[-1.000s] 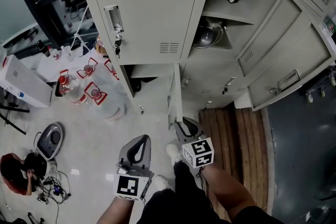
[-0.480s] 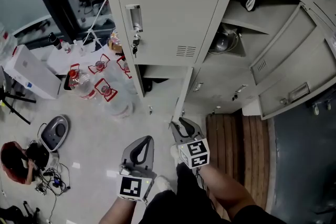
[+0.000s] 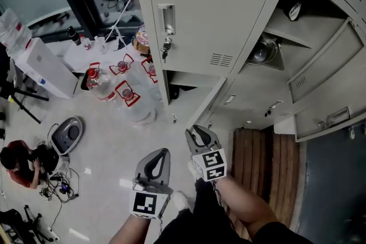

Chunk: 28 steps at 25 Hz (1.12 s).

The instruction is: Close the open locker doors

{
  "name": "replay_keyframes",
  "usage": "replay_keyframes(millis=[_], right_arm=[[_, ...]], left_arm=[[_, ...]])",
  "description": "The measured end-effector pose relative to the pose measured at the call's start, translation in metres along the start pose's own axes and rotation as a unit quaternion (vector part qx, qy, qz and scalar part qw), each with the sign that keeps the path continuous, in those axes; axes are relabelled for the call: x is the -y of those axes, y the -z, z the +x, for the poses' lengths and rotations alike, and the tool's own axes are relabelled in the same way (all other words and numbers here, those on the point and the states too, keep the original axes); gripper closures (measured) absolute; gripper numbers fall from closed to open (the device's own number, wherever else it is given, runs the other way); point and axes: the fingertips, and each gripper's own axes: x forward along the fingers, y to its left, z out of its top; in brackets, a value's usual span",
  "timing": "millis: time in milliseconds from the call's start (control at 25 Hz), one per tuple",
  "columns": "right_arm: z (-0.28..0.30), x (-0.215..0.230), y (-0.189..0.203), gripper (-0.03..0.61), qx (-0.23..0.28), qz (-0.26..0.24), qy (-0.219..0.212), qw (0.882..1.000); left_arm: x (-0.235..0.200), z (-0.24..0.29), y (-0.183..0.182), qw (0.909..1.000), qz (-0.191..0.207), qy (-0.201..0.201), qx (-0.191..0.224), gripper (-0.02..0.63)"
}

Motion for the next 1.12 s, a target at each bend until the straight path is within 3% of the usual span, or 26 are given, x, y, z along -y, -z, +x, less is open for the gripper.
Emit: replay_keyframes(millis=[600, 1120], right_arm=[[0.076, -0.005, -0.024, 0.437, 0.026, -0.019, -0.044, 0.999], [0.13, 0.013, -0.039, 0.428, 0.032, -0.033, -0.065, 0.997]], left_arm=[[-0.051, 0.014, 0.007, 0.998, -0.001, -0.064, 0.0, 0.609], [-0.074, 0.046, 0.017, 0.996, -0.017, -0.088, -0.002, 0.609]])
